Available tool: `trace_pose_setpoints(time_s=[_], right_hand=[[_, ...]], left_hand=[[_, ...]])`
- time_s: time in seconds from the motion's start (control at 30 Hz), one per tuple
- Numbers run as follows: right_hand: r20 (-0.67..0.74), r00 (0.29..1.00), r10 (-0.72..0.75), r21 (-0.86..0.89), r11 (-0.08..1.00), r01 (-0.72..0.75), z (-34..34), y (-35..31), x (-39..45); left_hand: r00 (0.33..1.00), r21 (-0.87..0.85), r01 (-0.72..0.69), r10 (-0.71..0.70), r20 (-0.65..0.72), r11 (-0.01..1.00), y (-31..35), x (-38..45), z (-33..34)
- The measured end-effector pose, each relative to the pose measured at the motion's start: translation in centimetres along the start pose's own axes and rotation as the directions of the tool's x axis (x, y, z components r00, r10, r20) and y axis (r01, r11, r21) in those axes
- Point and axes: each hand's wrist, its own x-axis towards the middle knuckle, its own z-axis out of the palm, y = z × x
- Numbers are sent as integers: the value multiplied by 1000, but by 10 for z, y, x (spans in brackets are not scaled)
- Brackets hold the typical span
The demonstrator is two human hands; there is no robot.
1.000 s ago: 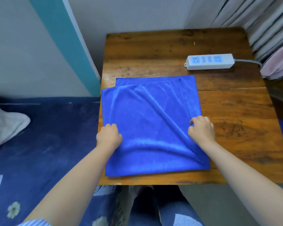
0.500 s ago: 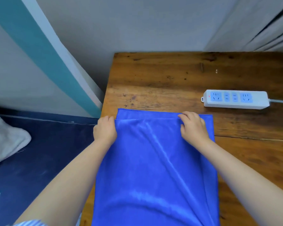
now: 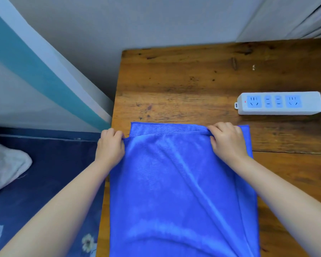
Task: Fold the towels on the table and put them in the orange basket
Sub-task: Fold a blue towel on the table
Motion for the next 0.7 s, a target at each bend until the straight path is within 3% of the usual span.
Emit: trace_pose_setpoints(time_s=[0.07, 0.2, 0.3, 0.43, 0.53, 0.7], right_hand=[[-28, 1000, -5, -33, 999, 4, -1, 0, -3], [-7, 996, 84, -16, 996, -84, -2, -6, -4], [-34, 995, 97, 29, 995, -96, -3, -12, -4], [100, 964, 246, 362, 894, -265, -25, -1, -9], [115, 933, 341, 448, 821, -355, -50, 21, -14], [98, 923, 372, 291, 876, -384, -61, 42, -9]], left_hand=[[999, -140, -48, 48, -1, 989, 4, -8, -5], [983, -215, -182, 184, -12, 960, 8, -30, -12], [982, -273, -181, 162, -92, 945, 10, -34, -20], [978, -400, -201, 163, -127, 894, 12, -31, -35], [979, -378, -203, 184, -87, 903, 11, -21, -39], [965, -221, -263, 254, -70, 939, 23, 11, -35]])
